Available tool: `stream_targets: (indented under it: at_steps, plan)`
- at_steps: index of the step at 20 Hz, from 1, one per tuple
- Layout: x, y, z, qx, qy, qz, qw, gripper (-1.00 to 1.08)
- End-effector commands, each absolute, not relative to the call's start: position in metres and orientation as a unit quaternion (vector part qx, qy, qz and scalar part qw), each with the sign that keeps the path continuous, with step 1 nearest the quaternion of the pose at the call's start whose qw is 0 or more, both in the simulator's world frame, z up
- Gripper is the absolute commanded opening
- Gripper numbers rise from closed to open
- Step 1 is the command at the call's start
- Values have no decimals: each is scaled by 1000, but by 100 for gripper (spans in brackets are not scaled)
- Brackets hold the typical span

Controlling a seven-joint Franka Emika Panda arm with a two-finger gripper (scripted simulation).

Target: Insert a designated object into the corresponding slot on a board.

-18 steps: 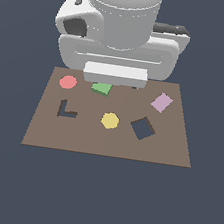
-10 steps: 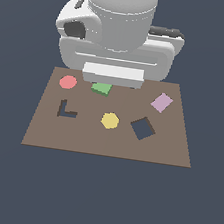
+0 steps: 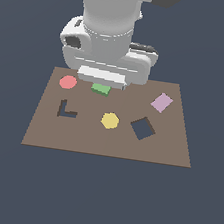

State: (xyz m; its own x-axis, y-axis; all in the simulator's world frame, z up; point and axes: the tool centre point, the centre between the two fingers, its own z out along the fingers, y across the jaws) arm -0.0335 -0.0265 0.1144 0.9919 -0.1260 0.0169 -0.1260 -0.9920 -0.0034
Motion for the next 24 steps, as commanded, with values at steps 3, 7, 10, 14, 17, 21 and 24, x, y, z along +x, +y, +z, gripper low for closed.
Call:
stream_targets:
  at_steps: [3,7,10,14,17,21,24]
  plan:
    - [-56,-37,85,-995,98,-4,0,100]
    - [-71,-43,66,-993,119,-2,-1,100]
    - [-78,-45,57,-992,130,-1,-1,100]
    - [-82,-46,51,-991,136,0,-1,100]
    - [-82,-46,51,-991,135,0,-1,100]
    - [-82,-46,44,-991,135,0,0,100]
    - [-82,-46,35,-991,136,0,0,100]
